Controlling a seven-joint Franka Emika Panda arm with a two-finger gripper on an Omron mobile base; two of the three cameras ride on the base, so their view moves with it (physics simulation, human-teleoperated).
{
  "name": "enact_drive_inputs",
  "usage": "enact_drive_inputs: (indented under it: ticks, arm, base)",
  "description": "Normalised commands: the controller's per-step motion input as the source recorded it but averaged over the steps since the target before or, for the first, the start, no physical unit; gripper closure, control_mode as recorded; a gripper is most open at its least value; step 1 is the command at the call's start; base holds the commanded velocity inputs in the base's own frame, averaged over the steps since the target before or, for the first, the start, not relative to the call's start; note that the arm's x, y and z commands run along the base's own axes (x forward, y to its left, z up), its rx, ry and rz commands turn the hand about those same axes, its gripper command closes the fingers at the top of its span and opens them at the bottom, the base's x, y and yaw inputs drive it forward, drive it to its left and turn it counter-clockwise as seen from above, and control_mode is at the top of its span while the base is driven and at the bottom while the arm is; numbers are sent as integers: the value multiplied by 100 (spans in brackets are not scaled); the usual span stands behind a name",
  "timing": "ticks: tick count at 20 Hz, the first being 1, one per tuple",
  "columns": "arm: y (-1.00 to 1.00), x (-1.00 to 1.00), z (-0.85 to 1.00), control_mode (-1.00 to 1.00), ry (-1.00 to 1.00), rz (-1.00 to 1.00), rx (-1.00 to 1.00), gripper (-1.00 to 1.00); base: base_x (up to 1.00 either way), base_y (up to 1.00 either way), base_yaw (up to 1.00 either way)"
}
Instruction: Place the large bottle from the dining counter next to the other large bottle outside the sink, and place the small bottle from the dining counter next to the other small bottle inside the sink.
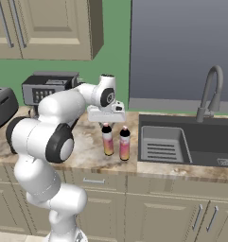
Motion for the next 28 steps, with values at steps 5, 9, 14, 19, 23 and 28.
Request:
enact_drive_inputs:
  ticks: [5,9,14,19,23,28]
  arm:
    - [0,0,-5,-100,2,0,0,100]
    - [0,0,0,-100,0,0,0,100]
    - [0,0,0,-100,0,0,0,-100]
    - [0,0,0,-100,0,0,0,-100]
    - [0,0,0,-100,0,0,0,-100]
    - [0,0,24,-100,-1,0,0,-100]
  base:
    - [0,0,0]
    - [0,0,0]
    - [0,0,0]
    - [0,0,0]
    - [0,0,0]
    - [0,0,0]
